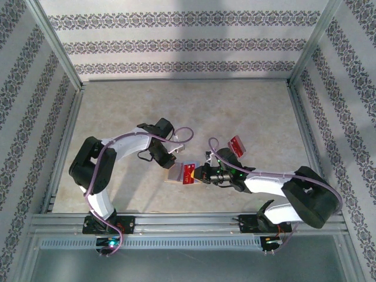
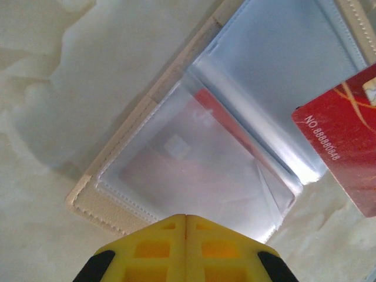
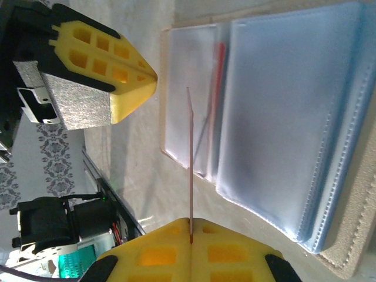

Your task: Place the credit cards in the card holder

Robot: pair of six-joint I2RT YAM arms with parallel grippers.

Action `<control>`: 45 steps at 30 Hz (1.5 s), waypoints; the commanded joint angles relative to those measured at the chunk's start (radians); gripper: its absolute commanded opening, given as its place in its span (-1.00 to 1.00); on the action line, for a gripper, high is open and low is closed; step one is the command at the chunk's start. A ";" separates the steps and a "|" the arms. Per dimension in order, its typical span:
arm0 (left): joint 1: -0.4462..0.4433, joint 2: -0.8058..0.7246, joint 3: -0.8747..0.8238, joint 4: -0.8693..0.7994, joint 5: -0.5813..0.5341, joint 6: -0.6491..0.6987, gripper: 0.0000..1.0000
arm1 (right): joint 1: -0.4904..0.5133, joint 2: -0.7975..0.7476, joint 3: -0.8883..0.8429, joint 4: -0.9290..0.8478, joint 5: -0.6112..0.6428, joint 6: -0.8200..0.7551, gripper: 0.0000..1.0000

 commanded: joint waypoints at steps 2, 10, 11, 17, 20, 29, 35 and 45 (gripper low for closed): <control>-0.015 0.026 0.048 -0.062 -0.026 0.018 -1.00 | 0.015 0.034 0.004 0.075 -0.023 0.017 -1.00; -0.015 0.021 0.013 -0.033 -0.056 0.022 -1.00 | 0.030 0.097 0.017 0.113 -0.036 0.027 -1.00; -0.015 0.023 0.003 -0.025 -0.054 0.022 -1.00 | 0.030 0.105 0.019 0.113 -0.041 0.024 -1.00; -0.015 0.034 0.003 -0.026 -0.060 0.022 -1.00 | 0.033 0.124 0.019 0.144 -0.054 0.042 -1.00; -0.015 0.044 -0.007 -0.015 -0.059 0.023 -1.00 | 0.031 0.125 0.020 0.125 -0.056 0.031 -1.00; -0.015 0.075 0.007 -0.027 -0.079 0.028 -1.00 | 0.041 0.126 0.011 0.140 -0.061 0.039 -1.00; -0.016 0.086 0.006 -0.027 -0.076 0.030 -1.00 | 0.040 0.144 0.011 0.149 -0.059 0.037 -1.00; -0.015 0.059 -0.011 -0.020 -0.094 0.035 -1.00 | 0.034 0.180 0.003 0.191 -0.052 0.064 -1.00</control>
